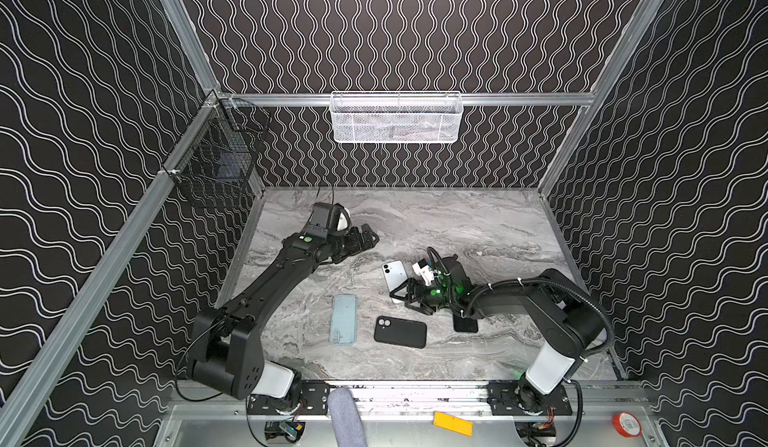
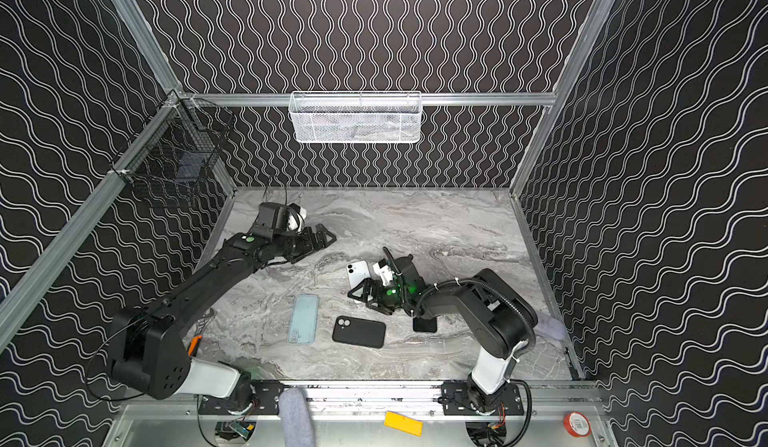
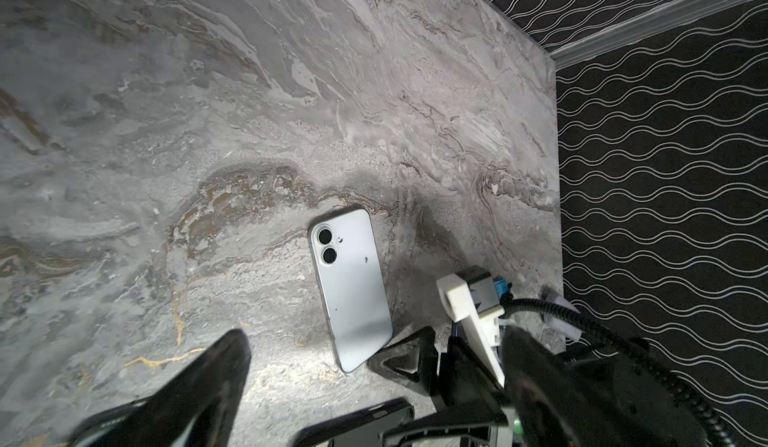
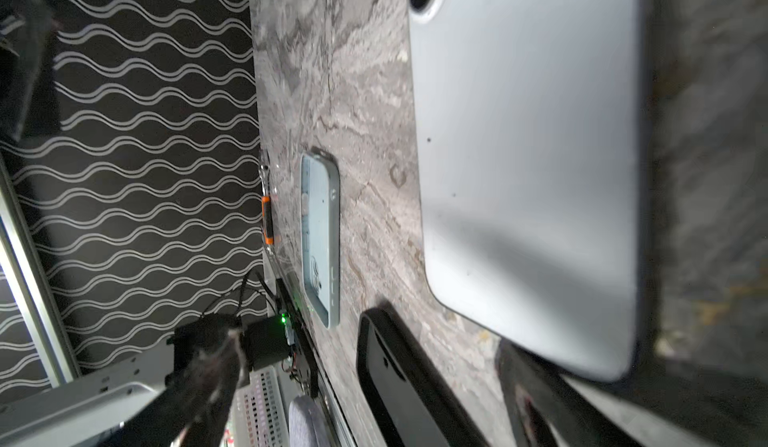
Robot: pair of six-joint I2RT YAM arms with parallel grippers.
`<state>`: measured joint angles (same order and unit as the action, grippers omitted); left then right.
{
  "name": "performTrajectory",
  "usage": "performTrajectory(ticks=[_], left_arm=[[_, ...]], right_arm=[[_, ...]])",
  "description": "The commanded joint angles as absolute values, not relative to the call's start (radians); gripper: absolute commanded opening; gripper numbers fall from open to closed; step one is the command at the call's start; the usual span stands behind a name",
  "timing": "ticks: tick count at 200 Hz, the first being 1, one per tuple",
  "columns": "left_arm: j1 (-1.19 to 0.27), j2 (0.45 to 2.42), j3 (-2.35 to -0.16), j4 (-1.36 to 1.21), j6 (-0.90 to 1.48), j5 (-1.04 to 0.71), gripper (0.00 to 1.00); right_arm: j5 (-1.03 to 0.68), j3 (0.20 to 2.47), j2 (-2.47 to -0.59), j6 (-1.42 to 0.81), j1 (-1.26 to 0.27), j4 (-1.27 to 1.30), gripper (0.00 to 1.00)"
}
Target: Put the phone into the phone case
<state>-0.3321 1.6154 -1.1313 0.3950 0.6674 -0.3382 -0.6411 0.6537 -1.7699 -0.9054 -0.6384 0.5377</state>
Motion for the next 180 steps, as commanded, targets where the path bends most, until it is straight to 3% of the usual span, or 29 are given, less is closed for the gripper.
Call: performTrajectory(ticks=[1,53,148,180], left_arm=[[-0.330,1.662,-1.171,0.403,0.608,-0.350,0.99],[-0.325,1.811,-1.231,0.332,0.606,-0.409,0.99],[-0.233,2.228,-1.501,0.363,0.586,-0.459,0.99],[-0.233,2.274,-1.523,0.380,0.554,-0.501,0.99]], right_arm=[[-0.569,0.657,-1.808,-0.948,-0.605,0.492,0.99],[-0.649,0.690,-1.935,-1.031,-0.507,0.622,0.98],[-0.607,0.838,-1.973,-0.960,-0.494,0.461,0.98],[-0.599,0.866,-1.974,-0.952,-0.494,0.436,0.98]])
